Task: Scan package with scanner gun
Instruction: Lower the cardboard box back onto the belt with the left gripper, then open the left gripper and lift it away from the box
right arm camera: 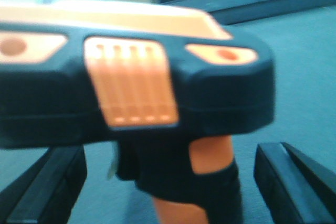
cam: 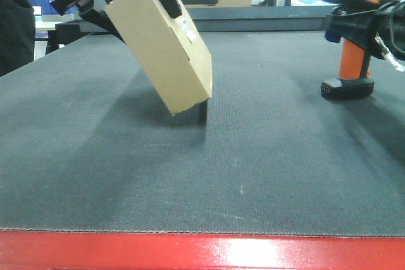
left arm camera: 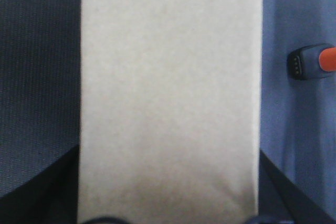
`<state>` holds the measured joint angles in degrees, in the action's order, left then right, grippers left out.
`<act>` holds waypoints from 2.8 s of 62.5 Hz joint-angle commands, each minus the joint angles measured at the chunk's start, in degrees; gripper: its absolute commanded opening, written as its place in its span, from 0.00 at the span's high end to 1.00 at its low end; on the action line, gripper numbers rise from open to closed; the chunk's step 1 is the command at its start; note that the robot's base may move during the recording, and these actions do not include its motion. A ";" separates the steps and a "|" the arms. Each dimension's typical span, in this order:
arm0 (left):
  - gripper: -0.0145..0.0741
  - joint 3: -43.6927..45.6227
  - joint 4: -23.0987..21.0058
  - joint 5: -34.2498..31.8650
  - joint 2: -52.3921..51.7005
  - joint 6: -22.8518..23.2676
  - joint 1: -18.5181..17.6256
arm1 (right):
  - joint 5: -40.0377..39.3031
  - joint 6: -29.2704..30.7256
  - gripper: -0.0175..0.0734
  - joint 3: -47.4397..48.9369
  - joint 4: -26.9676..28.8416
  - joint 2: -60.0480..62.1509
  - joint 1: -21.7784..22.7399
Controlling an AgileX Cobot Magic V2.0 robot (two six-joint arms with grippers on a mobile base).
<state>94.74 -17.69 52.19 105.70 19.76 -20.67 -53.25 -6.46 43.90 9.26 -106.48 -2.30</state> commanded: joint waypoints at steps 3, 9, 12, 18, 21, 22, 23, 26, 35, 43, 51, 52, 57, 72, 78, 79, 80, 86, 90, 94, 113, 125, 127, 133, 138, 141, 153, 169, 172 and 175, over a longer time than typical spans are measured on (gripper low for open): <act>0.96 0.53 -0.11 -0.55 -0.67 -0.02 -0.31 | -0.26 -0.10 0.19 -1.52 -3.19 1.51 -0.04; 0.96 0.53 0.26 -0.43 -0.67 -0.02 -0.18 | -0.25 -0.10 0.19 -3.03 -3.19 2.08 -0.04; 0.96 0.94 0.90 0.20 -0.67 -0.02 0.08 | -0.25 -0.10 0.19 -4.14 -3.19 2.55 -0.04; 0.96 2.53 4.58 2.94 -0.67 -0.02 0.65 | -0.37 -0.10 0.19 -6.66 -3.29 4.15 -0.04; 0.96 3.25 6.97 4.57 -0.81 -0.02 1.09 | -0.58 -0.10 0.19 -8.09 -3.29 4.89 -0.04; 0.96 3.70 7.79 5.40 -0.97 -0.02 1.22 | -0.74 -0.10 0.19 -8.58 -3.29 5.35 -0.04; 0.96 3.99 9.07 5.94 -0.93 -0.02 1.40 | -0.91 -0.10 0.19 -9.35 -3.45 5.68 -0.04; 0.96 5.05 12.45 7.42 -1.30 -0.02 1.83 | -1.47 -0.10 0.19 -11.09 -3.75 7.10 -0.04; 0.96 6.57 20.94 10.96 -2.23 -0.02 2.91 | -1.58 0.02 0.19 -15.10 -3.86 10.29 -0.04; 0.96 6.60 27.24 14.41 -2.36 -0.02 4.03 | -1.07 0.13 0.19 -17.41 -4.34 12.80 -0.04; 0.96 6.48 28.09 14.43 -2.36 -0.02 6.05 | -0.36 0.13 0.19 -18.97 -5.51 15.56 -0.04; 0.96 6.48 27.96 14.43 -2.36 -0.15 6.29 | -0.08 0.13 0.19 -19.10 -5.65 15.90 -0.04; 0.96 6.48 25.44 14.43 -2.36 -3.27 7.90 | 2.03 0.13 0.19 -19.44 -5.65 17.79 -0.04; 0.96 5.16 22.00 12.79 -2.36 -7.75 11.63 | 5.72 0.13 0.19 -19.44 -5.65 19.76 -0.04; 0.96 3.19 22.00 11.41 -2.36 -7.75 11.73 | 5.72 0.13 0.19 -19.44 -5.65 19.76 -0.04; 0.96 2.85 22.00 11.04 -2.36 -7.75 11.73 | 5.72 0.13 0.19 -19.44 -5.65 19.76 -0.04; 0.96 2.33 22.00 10.80 -2.36 -7.75 11.73 | 5.72 0.13 0.19 -19.44 -5.65 19.76 -0.04; 0.96 0.30 22.00 9.59 -2.36 -7.75 11.73 | 5.72 0.13 0.19 -19.44 -5.65 19.76 -0.04; 0.96 -0.38 22.00 9.46 -2.36 -7.75 11.73 | 5.72 0.13 0.19 -19.44 -5.65 19.76 -0.04; 0.95 -0.36 22.00 9.56 -2.36 -7.75 11.73 | 5.72 0.13 0.19 -19.44 -5.65 19.76 -0.04; 0.34 -0.36 22.15 9.49 -2.36 -7.75 11.73 | 5.72 0.13 0.19 -19.44 -5.65 19.76 -0.04; 0.17 -0.36 22.43 9.37 -2.48 -7.75 11.73 | 5.72 0.13 0.19 -19.44 -5.65 19.76 -0.04; 0.18 -0.36 22.43 9.37 -2.48 -7.75 11.73 | 5.72 0.13 0.19 -19.44 -5.65 19.76 -0.04; 0.21 0.00 22.43 9.50 -3.19 -7.75 11.62 | 5.72 0.13 0.19 -19.44 -5.65 19.76 -0.04; 0.24 0.26 22.43 9.38 -4.81 -7.75 11.62 | 5.72 0.13 0.19 -19.44 -5.65 19.76 -0.04; 0.26 0.26 22.43 9.38 -6.25 -7.75 11.62 | 5.72 0.13 0.19 -19.44 -5.65 19.76 -0.04; 0.34 0.26 22.43 9.36 -13.35 -7.75 11.62 | 6.06 0.13 0.19 -19.44 -5.65 20.67 -0.04; 0.49 -5.19 22.43 4.18 -20.41 -7.60 11.62 | 10.09 0.13 0.19 -19.44 -5.65 26.93 -0.04; 0.57 -7.24 22.43 2.67 -21.69 -7.60 11.62 | 12.29 0.13 0.19 -19.44 -5.77 28.61 -0.04; 0.70 -10.34 22.31 0.46 -23.90 -7.38 11.62 | 17.00 0.13 0.19 -19.44 -6.06 31.42 -0.04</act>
<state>87.41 4.65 55.94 84.43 12.07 -8.98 -40.58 -6.46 24.63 3.96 -77.89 -2.30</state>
